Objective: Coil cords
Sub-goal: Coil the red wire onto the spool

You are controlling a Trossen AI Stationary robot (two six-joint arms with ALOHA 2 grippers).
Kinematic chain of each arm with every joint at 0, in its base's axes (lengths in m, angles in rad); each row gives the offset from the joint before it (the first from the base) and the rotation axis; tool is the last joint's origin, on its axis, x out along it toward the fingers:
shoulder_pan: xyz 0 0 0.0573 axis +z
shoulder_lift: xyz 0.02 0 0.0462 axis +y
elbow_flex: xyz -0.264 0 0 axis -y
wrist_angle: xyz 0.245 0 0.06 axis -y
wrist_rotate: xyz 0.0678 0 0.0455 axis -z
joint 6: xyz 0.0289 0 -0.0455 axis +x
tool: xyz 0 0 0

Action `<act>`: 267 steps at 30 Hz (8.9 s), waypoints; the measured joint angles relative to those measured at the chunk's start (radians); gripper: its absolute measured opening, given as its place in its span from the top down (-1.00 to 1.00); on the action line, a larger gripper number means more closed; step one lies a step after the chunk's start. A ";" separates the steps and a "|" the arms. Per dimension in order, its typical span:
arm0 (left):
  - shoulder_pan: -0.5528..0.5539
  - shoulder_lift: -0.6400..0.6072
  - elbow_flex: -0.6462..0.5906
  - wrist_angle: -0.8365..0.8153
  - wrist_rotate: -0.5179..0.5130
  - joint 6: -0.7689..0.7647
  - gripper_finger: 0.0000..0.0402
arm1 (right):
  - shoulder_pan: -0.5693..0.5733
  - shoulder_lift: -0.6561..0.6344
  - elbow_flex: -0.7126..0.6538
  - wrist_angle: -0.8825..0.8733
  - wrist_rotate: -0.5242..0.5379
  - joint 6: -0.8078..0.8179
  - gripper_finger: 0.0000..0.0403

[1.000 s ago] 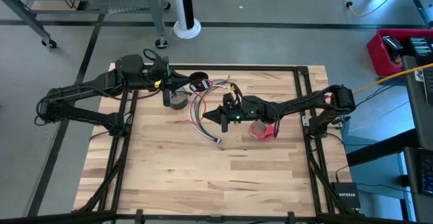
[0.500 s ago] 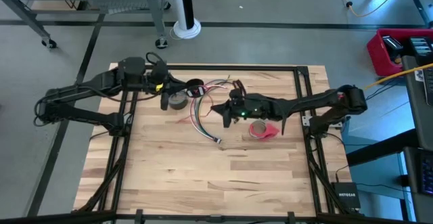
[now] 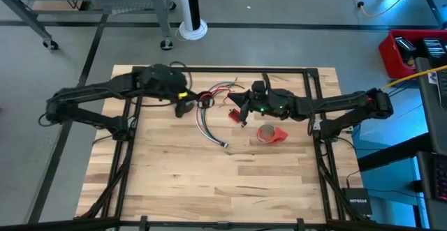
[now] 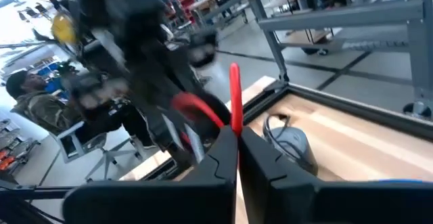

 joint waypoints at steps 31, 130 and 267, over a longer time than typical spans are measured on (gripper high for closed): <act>-0.035 0.255 0.000 0.387 -0.154 0.015 1.00 | 0.000 0.029 -0.001 0.013 -0.190 0.119 0.98; -0.116 0.119 -0.001 0.124 -0.245 0.112 1.00 | 0.000 0.113 0.194 -0.150 -0.093 0.185 0.96; -0.137 0.097 0.000 0.211 -0.267 0.097 1.00 | 0.000 0.190 0.191 -0.498 0.016 0.199 0.90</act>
